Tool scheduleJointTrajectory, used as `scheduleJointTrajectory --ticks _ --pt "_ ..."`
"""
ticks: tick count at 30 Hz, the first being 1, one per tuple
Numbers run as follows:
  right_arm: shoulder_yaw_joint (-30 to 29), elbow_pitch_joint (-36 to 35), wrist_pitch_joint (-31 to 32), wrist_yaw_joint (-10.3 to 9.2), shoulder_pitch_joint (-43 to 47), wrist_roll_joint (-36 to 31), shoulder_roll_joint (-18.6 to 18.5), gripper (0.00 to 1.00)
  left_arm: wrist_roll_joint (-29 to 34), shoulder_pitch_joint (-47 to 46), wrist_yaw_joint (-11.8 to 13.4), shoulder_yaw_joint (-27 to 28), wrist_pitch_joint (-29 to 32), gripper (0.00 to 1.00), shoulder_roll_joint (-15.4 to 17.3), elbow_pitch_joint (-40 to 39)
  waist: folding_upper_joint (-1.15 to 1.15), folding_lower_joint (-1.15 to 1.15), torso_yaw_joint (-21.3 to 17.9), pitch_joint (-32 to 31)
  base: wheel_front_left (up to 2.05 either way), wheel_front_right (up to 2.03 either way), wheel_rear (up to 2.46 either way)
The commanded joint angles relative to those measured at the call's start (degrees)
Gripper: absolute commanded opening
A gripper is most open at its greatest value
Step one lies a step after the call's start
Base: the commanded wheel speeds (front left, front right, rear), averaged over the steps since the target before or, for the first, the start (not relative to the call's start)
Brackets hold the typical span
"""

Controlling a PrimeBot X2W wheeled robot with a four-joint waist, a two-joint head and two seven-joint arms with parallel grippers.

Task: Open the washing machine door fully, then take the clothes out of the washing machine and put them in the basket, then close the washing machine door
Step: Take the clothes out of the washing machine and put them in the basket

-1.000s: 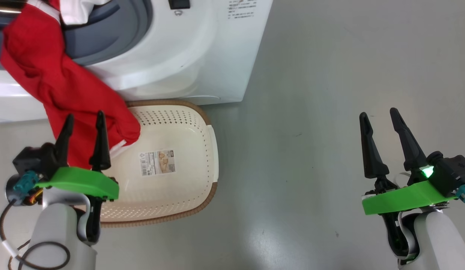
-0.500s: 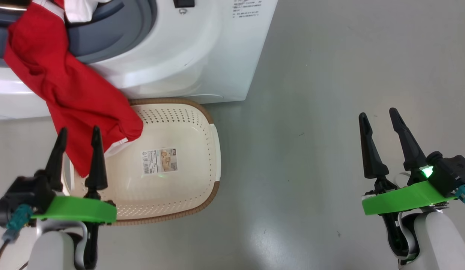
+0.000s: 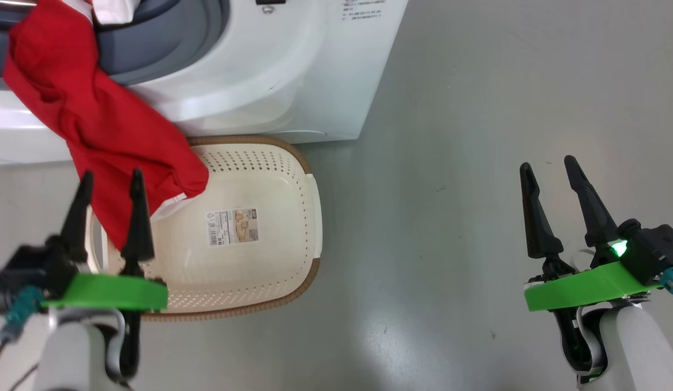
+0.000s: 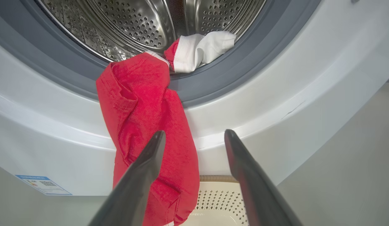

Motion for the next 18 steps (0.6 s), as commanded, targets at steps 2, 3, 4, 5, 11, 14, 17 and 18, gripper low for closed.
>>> scheduleJointTrajectory --ticks 2,3,4,5,11,14,17,18 --pt "1.4 -1.4 -0.4 0.37 0.9 -0.3 -0.1 1.00 0.8 -2.7 -0.3 1.8 -0.3 1.00 2.1 -0.4 0.00 0.00 -0.1 0.3 0.00 0.00 0.00" --pt "1.5 -1.4 -0.4 0.37 0.8 -0.2 -0.1 1.00 0.7 -3.9 -0.3 2.1 -0.3 1.00 2.4 0.1 0.00 0.00 -0.1 0.5 0.00 0.00 0.00" --pt "1.5 -1.4 -0.4 0.37 0.8 -0.2 -0.1 1.00 0.6 -5.1 -0.3 2.1 -0.3 1.00 2.7 0.9 0.00 0.00 -0.1 0.6 0.00 0.00 0.00" --pt "1.6 -1.4 -0.4 0.37 0.7 -0.1 -0.1 1.00 0.7 -6.5 -0.3 2.2 -0.3 1.00 3.1 1.8 0.00 0.00 -0.1 0.7 0.00 0.00 0.00" --pt "2.1 -1.3 -0.4 0.37 0.3 0.1 -0.1 1.00 1.6 -16.2 -0.3 2.3 -0.3 1.00 6.4 10.6 0.00 0.00 -0.5 1.5 0.00 0.00 0.00" --pt "2.4 -1.2 -0.4 0.37 0.1 0.2 -0.1 1.00 2.4 -21.4 -0.3 1.9 -0.3 1.00 8.1 16.9 0.00 0.00 -0.9 1.7 0.00 0.00 0.00" --pt "2.7 -1.0 -0.4 0.37 0.0 0.4 -0.1 1.00 3.1 -26.1 -0.1 1.2 -0.3 1.00 9.3 23.5 0.00 0.00 -1.3 1.6 0.00 0.00 0.00" --pt "2.8 -1.0 -0.4 0.37 0.0 0.5 -0.1 1.00 3.3 -27.5 -0.1 1.0 -0.3 1.00 9.6 25.8 0.00 0.00 -1.4 1.6 0.00 0.00 0.00"
